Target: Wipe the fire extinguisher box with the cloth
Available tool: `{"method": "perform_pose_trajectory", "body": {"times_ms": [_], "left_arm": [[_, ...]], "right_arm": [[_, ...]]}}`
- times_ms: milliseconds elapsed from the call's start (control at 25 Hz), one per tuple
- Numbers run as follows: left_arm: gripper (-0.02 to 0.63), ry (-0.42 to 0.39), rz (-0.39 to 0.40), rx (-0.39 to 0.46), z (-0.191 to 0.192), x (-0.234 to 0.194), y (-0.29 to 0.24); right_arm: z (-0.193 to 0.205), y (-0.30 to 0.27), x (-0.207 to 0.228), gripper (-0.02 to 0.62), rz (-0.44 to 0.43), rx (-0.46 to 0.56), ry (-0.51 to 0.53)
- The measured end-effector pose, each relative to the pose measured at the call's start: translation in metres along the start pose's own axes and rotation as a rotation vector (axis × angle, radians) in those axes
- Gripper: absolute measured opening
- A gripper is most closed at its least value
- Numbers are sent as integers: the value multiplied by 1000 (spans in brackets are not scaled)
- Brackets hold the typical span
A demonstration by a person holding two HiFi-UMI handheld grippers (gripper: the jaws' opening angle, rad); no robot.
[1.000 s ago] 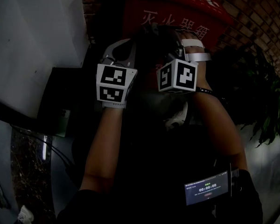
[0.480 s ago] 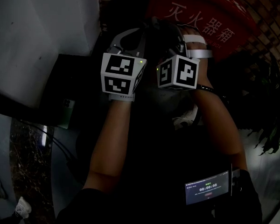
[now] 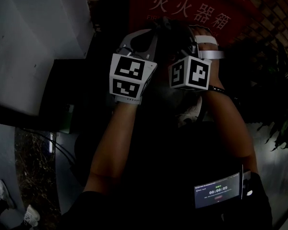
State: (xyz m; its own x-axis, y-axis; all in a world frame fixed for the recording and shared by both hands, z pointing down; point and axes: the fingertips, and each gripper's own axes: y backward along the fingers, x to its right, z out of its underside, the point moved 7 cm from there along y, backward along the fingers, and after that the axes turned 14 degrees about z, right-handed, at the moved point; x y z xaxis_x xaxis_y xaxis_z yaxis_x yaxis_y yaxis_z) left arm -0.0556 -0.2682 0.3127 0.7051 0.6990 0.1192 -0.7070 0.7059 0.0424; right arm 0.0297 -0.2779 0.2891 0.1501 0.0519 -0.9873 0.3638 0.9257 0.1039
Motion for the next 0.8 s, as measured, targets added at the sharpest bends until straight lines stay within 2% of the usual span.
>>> {"method": "perform_pose_trajectory", "body": {"times_ms": [280, 480, 800], "left_arm": [[3, -54, 86, 9, 0, 46, -32], [3, -52, 143, -15, 4, 68, -45], [3, -55, 162, -39, 13, 75, -48]], "right_arm": [[62, 24, 4, 37, 5, -97, 15], [103, 39, 10, 37, 12, -170, 31], [155, 57, 17, 37, 20, -284, 34]]}}
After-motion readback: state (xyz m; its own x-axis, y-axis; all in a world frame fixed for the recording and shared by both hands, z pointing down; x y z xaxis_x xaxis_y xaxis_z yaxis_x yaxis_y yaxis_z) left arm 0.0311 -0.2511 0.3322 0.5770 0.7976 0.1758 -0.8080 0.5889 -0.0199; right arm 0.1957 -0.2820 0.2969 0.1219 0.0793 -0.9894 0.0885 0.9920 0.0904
